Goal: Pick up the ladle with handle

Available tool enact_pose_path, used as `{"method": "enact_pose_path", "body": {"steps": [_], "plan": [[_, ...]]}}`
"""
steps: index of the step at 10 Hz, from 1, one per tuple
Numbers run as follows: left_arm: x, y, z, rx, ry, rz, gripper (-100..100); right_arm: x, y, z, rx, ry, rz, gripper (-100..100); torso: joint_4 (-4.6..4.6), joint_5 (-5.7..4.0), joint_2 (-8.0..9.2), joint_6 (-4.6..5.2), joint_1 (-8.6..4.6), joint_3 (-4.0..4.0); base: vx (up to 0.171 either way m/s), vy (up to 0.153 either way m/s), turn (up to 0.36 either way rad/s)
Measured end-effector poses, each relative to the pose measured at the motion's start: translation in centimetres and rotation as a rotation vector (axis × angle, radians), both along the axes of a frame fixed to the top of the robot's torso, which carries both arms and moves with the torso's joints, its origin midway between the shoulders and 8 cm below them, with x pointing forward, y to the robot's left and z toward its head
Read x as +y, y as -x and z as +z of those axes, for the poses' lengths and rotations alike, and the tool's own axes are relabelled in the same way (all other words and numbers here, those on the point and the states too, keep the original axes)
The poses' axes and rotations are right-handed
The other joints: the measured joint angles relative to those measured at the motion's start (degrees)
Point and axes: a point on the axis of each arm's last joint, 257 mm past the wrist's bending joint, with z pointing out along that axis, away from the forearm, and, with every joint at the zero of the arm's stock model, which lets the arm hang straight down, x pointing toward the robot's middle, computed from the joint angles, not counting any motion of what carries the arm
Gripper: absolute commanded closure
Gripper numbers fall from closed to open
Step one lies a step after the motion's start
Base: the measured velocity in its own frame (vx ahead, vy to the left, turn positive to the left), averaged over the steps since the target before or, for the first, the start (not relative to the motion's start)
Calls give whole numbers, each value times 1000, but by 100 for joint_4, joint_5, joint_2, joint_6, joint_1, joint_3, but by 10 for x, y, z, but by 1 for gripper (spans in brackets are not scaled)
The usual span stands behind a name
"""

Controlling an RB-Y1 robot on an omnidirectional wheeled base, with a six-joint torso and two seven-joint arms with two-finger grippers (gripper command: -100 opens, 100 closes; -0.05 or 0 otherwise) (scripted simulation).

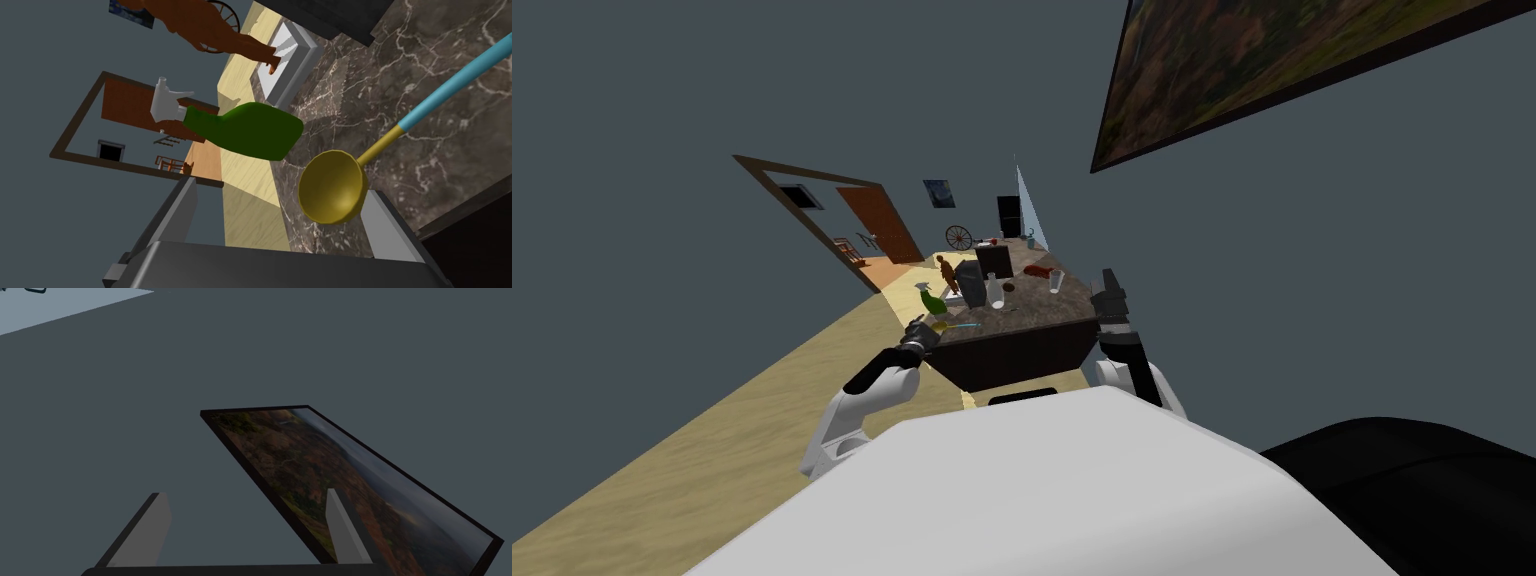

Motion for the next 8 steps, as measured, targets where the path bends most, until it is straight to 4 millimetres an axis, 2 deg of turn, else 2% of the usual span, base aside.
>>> {"method": "enact_pose_path", "body": {"steps": [8], "plan": [[-11,1,-37,158,139,13,-100,0,0,0,0,0,0,0,-1,2,-4,0,8,-3,24,3,25]]}}
